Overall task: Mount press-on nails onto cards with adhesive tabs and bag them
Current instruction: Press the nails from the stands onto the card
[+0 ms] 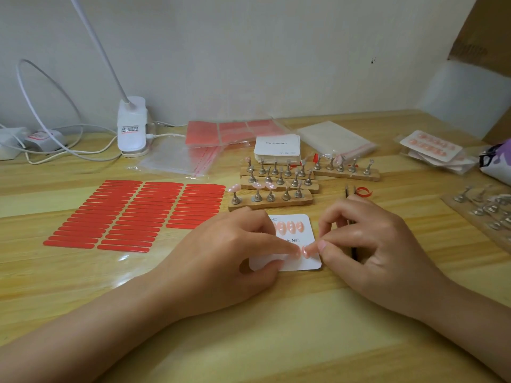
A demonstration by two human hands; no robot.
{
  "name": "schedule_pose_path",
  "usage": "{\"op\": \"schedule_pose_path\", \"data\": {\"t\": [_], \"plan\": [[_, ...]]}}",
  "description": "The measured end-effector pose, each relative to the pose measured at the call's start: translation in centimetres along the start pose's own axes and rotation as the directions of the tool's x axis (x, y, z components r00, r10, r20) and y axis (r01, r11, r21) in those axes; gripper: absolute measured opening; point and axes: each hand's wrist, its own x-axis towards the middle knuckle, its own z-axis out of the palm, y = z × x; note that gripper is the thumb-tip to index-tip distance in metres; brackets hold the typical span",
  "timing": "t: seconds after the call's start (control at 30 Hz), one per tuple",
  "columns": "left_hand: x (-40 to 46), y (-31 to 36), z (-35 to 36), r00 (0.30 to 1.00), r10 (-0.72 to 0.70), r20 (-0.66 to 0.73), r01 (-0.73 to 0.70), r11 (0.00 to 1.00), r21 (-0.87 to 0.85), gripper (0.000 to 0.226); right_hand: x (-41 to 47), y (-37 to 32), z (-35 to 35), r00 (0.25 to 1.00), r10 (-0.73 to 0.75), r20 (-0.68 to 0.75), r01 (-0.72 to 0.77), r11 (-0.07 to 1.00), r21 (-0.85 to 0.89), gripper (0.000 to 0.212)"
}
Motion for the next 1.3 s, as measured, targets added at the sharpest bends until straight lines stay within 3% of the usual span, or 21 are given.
{"op": "schedule_pose_path", "data": {"t": [0.17,0.5,0.67,0.83,0.9,1.1,1.2,1.3], "plan": [[0.1,0.2,0.0,0.999,0.033,0.003,-0.034,0.998,0.056,0.028,-0.1,0.1,0.2,1.000,-0.002,0.011,0.003,0.999,-0.054,0.018],[0.6,0.7,-0.5,0.997,0.065,0.032,-0.070,0.979,0.190,0.028,0.0,-0.1,0.1,0.998,0.037,0.057,-0.033,0.997,-0.073,0.022],[0.7,0.6,-0.5,0.998,0.040,0.038,-0.046,0.988,0.146,0.027,0.0,-0.1,0.2,0.999,0.043,0.030,-0.041,0.997,-0.071,0.022],[0.9,-0.2,-0.6,0.999,-0.012,0.043,0.014,0.999,-0.046,0.027,-0.1,-0.1,0.2,0.999,0.027,0.025,-0.025,0.995,-0.100,0.021],[1.1,-0.5,-0.7,1.000,-0.005,0.008,0.005,0.999,-0.053,0.026,0.0,-0.1,0.3,0.999,0.034,0.023,-0.031,0.994,-0.102,0.021],[2.4,-2.3,-1.2,0.942,-0.122,-0.313,0.100,0.991,-0.086,0.026,0.0,-0.1,0.1,0.998,0.034,0.044,-0.031,0.997,-0.067,0.030],[3.3,-3.2,-0.7,0.919,-0.244,-0.309,0.225,0.970,-0.096,0.045,0.0,0.0,0.1,0.999,0.033,0.028,-0.032,0.999,-0.040,0.031],[4.1,-3.7,0.1,0.905,-0.320,-0.282,0.277,0.943,-0.182,0.048,0.0,0.1,0.1,0.999,0.046,0.012,-0.046,0.999,-0.008,0.028]]}}
